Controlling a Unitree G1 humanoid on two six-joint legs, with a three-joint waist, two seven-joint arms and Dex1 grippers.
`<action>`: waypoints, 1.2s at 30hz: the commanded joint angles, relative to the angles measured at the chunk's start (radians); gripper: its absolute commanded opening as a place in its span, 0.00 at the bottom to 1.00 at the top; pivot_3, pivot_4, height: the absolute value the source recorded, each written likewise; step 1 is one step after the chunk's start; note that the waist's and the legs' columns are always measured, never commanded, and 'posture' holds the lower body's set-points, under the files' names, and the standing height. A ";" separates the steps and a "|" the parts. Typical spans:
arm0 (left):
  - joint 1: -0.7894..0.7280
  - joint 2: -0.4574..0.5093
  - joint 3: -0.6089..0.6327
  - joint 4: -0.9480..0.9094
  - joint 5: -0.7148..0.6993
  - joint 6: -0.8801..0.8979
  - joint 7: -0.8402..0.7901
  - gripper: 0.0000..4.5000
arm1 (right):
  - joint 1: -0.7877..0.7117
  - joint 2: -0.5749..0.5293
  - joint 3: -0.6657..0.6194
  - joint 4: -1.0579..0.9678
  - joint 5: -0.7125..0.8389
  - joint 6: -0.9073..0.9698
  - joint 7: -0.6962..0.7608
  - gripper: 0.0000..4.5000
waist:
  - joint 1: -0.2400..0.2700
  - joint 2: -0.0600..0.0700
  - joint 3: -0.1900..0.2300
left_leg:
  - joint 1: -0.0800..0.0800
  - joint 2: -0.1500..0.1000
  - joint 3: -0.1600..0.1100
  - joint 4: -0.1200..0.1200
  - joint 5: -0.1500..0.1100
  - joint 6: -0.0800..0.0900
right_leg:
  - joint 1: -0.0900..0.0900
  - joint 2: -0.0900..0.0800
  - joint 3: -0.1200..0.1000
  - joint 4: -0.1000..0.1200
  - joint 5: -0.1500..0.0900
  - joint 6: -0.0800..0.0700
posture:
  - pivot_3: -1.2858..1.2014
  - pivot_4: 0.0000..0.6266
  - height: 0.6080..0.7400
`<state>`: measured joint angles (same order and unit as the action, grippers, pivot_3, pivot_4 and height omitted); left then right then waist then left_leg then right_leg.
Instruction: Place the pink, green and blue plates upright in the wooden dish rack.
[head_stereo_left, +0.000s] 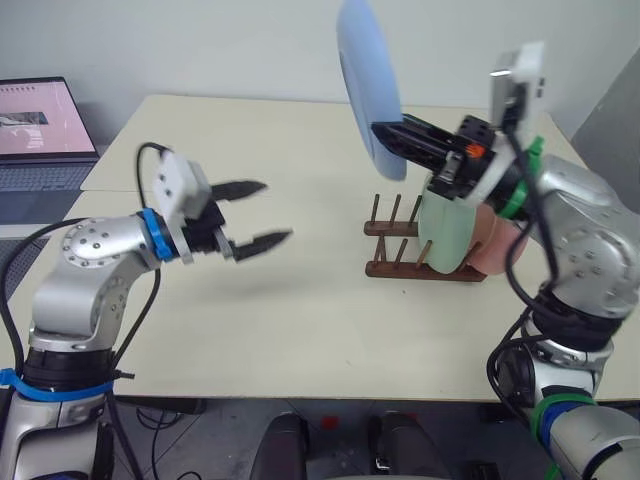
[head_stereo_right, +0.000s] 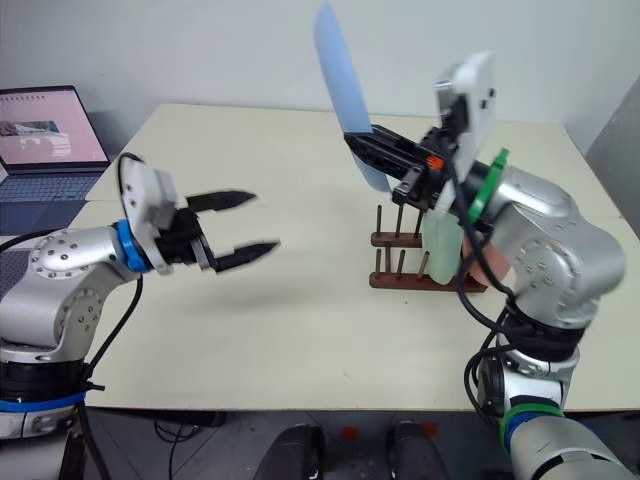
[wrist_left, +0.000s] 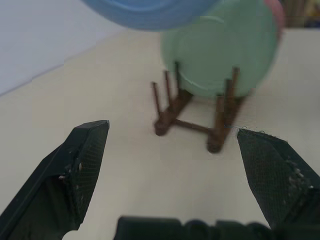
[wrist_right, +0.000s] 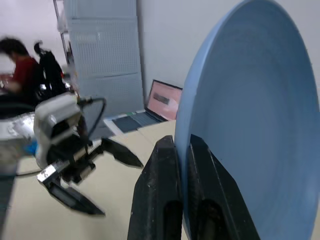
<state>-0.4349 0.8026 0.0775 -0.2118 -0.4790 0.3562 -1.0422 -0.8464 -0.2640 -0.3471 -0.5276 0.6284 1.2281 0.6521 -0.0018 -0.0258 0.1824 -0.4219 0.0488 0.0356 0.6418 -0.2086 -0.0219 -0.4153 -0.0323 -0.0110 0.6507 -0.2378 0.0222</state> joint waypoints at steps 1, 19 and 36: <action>-0.036 -0.001 -0.024 -0.037 0.000 -0.041 -0.049 1.00 | -0.009 0.065 -0.161 -0.041 0.155 0.177 -0.117 0.00 | 0.000 0.000 0.000 | 0.000 0.000 0.000 0.000 0.000 0.000 | 0.000 0.001 0.000 0.000 0.000 0.000 | 0.52 0.24 1.00; -0.114 -0.063 -0.053 -0.013 0.004 -0.046 -0.085 1.00 | 0.034 0.117 -0.245 -0.010 0.323 0.366 -0.377 0.00 | -0.004 0.000 0.000 | -0.005 0.000 0.000 0.002 0.000 0.001 | -0.007 0.008 0.000 0.007 -0.002 0.000 | 0.52 0.24 1.00; -0.122 -0.085 -0.057 0.007 0.026 -0.065 -0.079 1.00 | -0.046 0.146 -0.337 0.059 0.474 0.386 -0.590 0.00 | -0.006 0.000 0.000 | -0.006 0.000 -0.001 0.002 0.001 0.001 | -0.007 0.009 0.000 0.008 -0.003 -0.001 | 0.52 0.24 1.00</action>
<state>-0.5439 0.7197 0.0152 -0.1917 -0.4553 0.3130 -1.1240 -0.8831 -0.1091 -0.6679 -0.4547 1.0558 1.6068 0.0845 -0.0073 -0.0258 0.1824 -0.4275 0.0492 0.0347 0.6439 -0.2081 -0.0209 -0.4225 -0.0234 -0.0107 0.6585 -0.2406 0.0216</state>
